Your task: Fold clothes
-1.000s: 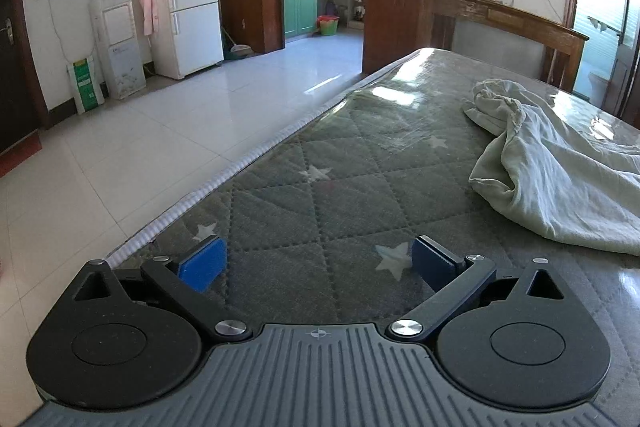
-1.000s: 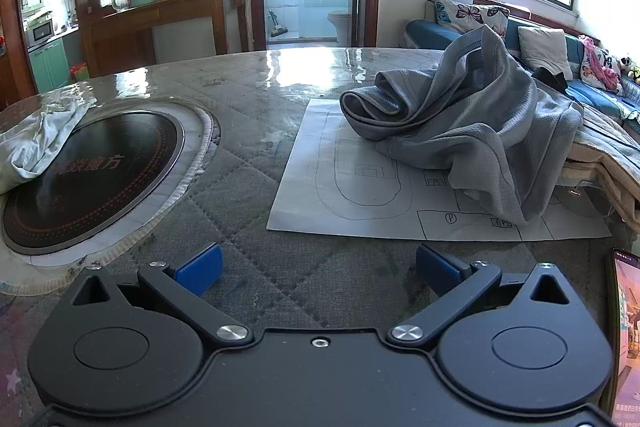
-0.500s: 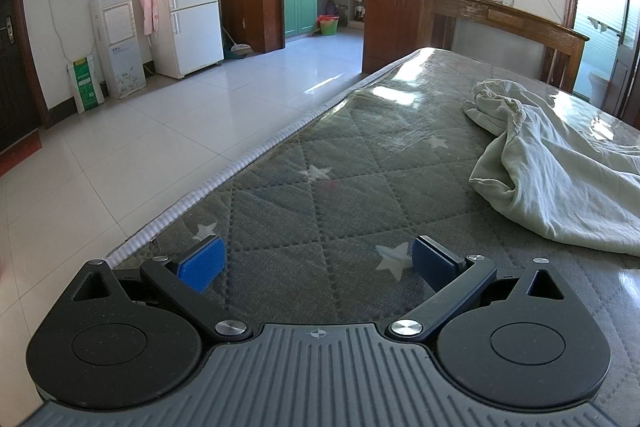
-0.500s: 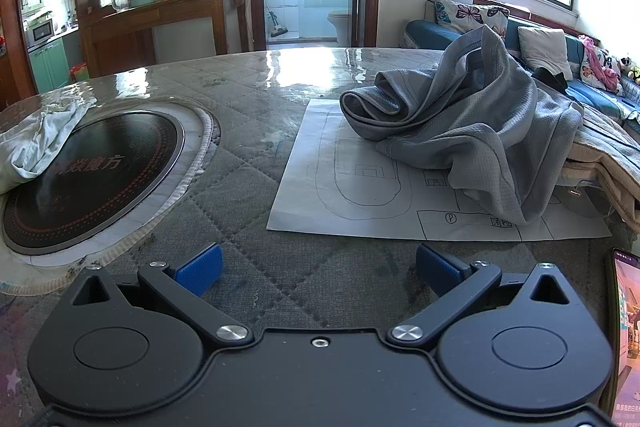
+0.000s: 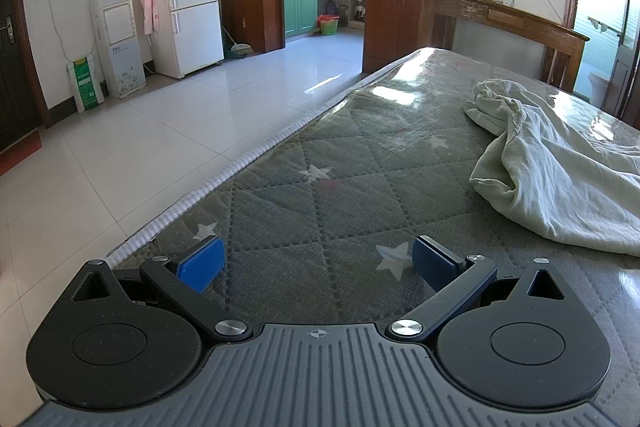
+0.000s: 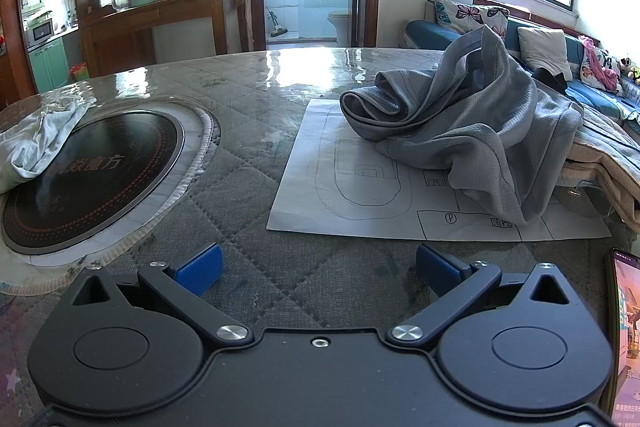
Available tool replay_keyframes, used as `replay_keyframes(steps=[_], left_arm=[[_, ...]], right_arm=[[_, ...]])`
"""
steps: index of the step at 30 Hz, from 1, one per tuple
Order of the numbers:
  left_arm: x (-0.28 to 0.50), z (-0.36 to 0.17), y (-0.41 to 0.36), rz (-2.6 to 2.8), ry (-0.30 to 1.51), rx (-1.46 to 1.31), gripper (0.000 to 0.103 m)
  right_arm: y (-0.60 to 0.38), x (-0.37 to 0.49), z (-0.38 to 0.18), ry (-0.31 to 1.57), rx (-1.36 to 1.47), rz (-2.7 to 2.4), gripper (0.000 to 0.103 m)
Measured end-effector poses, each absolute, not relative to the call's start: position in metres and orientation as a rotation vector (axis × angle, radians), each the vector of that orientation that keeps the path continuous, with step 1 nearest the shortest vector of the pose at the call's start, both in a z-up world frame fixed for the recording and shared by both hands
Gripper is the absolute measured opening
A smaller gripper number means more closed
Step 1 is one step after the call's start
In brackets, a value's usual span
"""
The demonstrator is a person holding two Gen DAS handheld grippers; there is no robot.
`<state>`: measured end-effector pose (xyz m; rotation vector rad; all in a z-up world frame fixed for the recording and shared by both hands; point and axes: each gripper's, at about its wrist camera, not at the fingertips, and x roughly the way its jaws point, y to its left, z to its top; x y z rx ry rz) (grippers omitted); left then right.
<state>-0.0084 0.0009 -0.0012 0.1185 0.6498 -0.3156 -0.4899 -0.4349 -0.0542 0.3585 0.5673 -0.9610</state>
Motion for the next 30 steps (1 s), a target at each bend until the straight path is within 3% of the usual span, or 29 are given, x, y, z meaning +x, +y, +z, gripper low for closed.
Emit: replay_keyframes(steps=[30], left_arm=[[-0.0077, -0.0012, 0.0029, -0.316, 0.650, 0.119, 0.102]], right_arm=[[-0.4345, -0.4894, -0.0545, 0.568, 0.358, -0.962, 0.103]])
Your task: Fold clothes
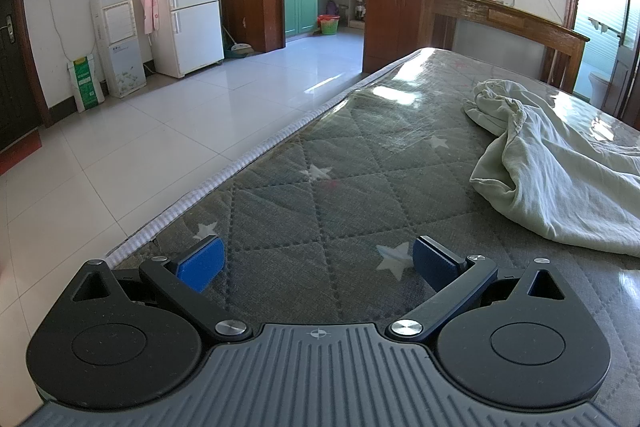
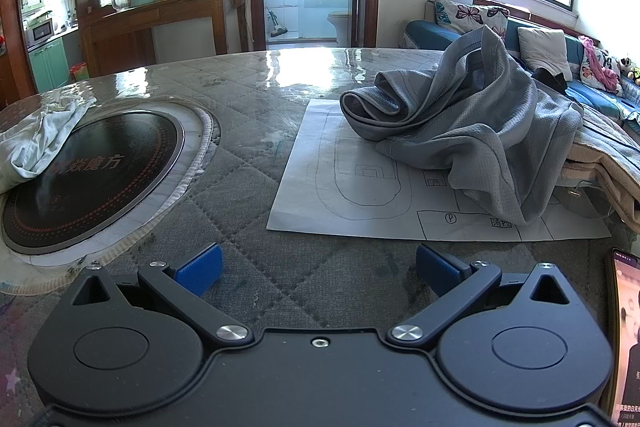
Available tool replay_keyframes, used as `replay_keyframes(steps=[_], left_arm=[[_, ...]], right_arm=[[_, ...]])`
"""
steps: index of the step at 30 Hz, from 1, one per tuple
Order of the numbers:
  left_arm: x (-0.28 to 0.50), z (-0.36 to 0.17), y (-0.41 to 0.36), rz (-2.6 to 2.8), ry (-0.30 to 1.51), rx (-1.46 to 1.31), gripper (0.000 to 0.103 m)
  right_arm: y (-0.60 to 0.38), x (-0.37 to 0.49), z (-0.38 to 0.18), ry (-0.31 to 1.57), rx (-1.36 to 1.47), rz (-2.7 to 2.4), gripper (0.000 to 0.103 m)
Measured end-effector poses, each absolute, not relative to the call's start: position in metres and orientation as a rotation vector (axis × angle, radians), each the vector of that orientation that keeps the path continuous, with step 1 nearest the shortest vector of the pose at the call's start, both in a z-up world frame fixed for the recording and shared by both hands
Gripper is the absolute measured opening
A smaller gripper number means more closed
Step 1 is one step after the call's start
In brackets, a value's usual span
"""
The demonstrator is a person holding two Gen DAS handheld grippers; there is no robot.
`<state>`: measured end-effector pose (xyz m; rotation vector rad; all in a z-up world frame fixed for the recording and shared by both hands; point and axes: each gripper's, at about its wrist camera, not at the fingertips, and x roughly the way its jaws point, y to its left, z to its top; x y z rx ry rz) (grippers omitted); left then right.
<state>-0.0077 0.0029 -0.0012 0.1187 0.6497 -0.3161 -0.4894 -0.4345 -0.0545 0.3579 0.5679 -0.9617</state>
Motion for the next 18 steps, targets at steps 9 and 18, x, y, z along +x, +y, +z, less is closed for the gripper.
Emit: replay_keyframes(steps=[9, 18], left_arm=[[-0.0075, -0.0013, 0.0032, -0.316, 0.650, 0.118, 0.102], [-0.0074, -0.0013, 0.0033, -0.316, 0.650, 0.119, 0.102]], right_arm=[[-0.4347, -0.4890, -0.0550, 0.571, 0.358, -0.962, 0.103], [-0.4348, -0.4902, -0.0542, 0.571, 0.362, -0.964, 0.103]])
